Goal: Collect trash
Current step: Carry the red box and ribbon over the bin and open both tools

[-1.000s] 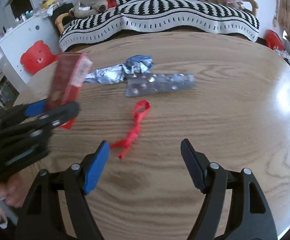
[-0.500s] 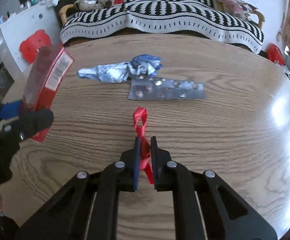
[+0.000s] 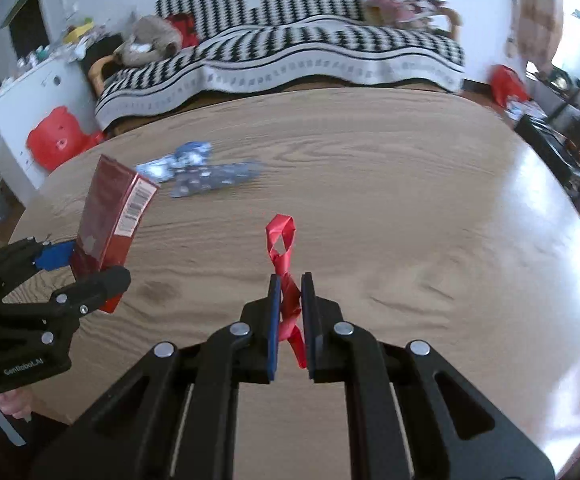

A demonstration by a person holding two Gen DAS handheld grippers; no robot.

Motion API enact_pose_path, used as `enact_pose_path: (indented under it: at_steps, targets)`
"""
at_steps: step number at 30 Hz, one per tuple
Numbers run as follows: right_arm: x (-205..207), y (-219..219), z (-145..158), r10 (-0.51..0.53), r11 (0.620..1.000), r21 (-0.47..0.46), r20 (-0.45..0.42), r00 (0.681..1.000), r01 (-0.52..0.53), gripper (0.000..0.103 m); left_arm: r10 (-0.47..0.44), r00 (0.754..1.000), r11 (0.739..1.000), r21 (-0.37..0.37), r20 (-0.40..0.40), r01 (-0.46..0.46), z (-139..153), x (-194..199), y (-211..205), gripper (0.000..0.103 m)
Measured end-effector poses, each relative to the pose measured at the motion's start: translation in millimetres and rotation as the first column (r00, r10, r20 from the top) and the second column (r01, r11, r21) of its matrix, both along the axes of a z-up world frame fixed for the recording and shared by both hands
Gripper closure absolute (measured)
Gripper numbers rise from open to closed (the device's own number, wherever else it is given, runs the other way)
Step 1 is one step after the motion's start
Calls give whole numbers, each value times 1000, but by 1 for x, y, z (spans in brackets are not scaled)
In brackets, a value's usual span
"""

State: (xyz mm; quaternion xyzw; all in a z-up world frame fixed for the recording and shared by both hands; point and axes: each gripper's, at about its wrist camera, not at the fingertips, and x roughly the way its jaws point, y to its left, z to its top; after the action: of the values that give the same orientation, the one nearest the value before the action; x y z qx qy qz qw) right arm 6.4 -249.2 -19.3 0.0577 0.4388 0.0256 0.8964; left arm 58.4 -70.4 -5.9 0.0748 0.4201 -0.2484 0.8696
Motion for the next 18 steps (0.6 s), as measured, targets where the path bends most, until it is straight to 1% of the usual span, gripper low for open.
enact_pose_path:
  at_steps: [3,7,11,14,18]
  targets:
    - [-31,-38,6,-62,998,-1,10,998,62,92,-80,997,997,-21,-5,80,2,-21,-34,46]
    - [-73,-87,8,-143,990,9,4,990,143,92,-195,981,980,-42,-12,194,2,-51,-79,46]
    - [-120,-131,0,-220,975,12,-19,975,220,92,-301,953,953,-49,-36,299,-5,-80,-122,46]
    - [-152,-154,-9,-264,964,26,-43,964,265,92,-372,927,928,-51,-59,369,-12,-102,-148,46]
    - [-188,-175,-23,-320,944,60,-87,943,326,92,-436,895,900,-46,-93,434,-25,-121,-170,46]
